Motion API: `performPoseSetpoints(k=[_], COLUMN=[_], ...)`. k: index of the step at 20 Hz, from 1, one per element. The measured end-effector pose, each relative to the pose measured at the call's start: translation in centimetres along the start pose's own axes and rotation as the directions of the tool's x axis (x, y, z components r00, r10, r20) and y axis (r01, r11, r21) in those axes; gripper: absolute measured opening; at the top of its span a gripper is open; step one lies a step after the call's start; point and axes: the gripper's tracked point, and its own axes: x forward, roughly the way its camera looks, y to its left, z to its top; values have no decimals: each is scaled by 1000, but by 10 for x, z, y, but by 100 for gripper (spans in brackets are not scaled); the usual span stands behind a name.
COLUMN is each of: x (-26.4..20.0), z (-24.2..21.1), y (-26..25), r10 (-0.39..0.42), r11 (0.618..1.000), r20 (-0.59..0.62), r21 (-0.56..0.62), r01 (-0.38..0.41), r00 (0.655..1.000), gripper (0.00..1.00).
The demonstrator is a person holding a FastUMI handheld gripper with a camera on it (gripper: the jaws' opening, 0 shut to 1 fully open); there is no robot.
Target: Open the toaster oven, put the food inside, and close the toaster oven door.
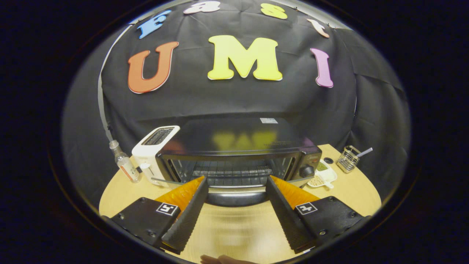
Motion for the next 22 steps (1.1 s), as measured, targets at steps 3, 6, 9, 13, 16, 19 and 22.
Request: performPoseSetpoints(k=[3, 6, 9, 13, 16, 19, 22], x=[-17, -28, -33, -36, -33, -32, -31], z=[-28, -59, -88, -117, -148, -156, -164], y=[-1, -3, -3, -3, -2, 2, 10], r10=[-20, -34, -19, 11, 25, 32, 28], r11=[1000, 999, 1000, 999, 997, 996, 997], r20=[5, -9, -47, -117, -214, -225, -245], r21=[-8, -9, 18, 45, 75, 83, 71], r01=[20, 34, 20, -6, -9, -13, -11], r00=[1000, 999, 999, 993, 977, 974, 969], gripper=[100, 100, 100, 100, 99, 99, 99])
